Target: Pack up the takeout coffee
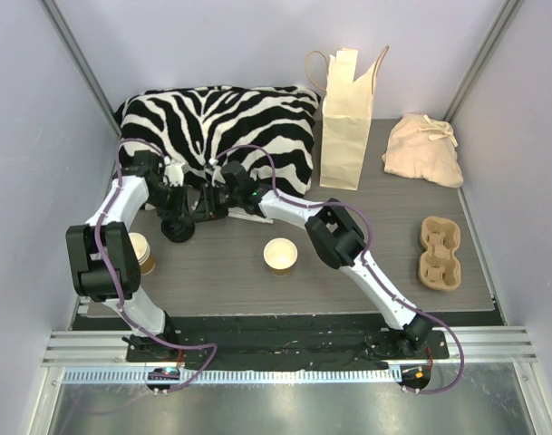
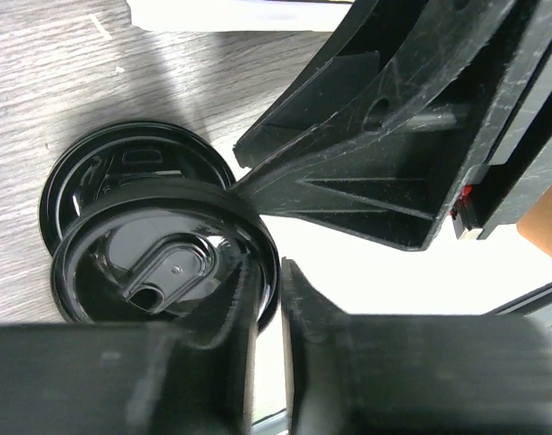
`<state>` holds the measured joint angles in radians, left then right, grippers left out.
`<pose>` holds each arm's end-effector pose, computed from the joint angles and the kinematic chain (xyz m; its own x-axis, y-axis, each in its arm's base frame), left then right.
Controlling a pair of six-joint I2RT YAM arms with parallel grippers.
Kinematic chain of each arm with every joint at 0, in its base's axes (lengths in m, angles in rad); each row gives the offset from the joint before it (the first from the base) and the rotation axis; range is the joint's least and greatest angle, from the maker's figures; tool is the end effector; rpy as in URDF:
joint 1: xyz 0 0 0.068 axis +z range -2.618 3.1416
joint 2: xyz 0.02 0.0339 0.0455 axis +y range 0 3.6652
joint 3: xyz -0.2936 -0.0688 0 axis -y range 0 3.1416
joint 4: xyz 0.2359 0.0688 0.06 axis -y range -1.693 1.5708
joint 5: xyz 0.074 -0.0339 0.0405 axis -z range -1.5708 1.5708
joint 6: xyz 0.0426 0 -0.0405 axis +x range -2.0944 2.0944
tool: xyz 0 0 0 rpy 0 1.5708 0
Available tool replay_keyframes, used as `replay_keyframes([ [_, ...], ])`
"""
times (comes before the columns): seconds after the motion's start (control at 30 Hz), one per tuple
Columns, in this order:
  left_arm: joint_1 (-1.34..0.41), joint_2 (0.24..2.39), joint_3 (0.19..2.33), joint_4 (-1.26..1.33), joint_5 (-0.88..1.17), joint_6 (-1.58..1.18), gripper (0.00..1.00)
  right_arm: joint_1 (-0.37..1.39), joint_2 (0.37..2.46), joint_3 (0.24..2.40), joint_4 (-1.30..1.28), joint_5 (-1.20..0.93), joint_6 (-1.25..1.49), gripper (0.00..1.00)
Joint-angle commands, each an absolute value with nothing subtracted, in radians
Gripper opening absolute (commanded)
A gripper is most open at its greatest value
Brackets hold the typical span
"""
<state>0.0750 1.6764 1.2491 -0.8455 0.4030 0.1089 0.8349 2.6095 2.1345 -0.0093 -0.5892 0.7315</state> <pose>0.3241 0.0076 0.2541 -0.9426 0.0294 -0.3326 0.1492 0.9282 -0.3408 0.3899 0.4659 0.1570 -0.8647 -0.1275 -0.4858 -0.4955 0.3746 0.7837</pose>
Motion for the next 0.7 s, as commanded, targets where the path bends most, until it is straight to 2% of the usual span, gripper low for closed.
replay_keyframes([
  [0.0,0.084,1.672,1.278,-0.839,0.425,0.103,0.11,0.844,2.597,2.18,0.014,-0.584,0.71,0.35],
  [0.07,0.084,1.672,1.279,-0.839,0.417,0.103,0.03,0.844,2.597,2.18,0.014,-0.586,0.71,0.35],
  [0.13,0.086,1.669,1.285,-0.842,0.414,0.104,0.0,0.844,2.596,2.181,0.014,-0.586,0.709,0.36],
  [0.33,0.089,1.641,1.307,-0.879,0.393,0.123,0.0,0.844,2.594,2.186,0.014,-0.584,0.704,0.36],
  [0.5,0.092,1.631,1.325,-0.905,0.374,0.141,0.05,0.844,2.589,2.186,0.008,-0.583,0.7,0.36],
  [0.67,0.094,1.628,1.322,-0.91,0.33,0.153,0.03,0.841,2.569,2.171,0.006,-0.577,0.686,0.41],
])
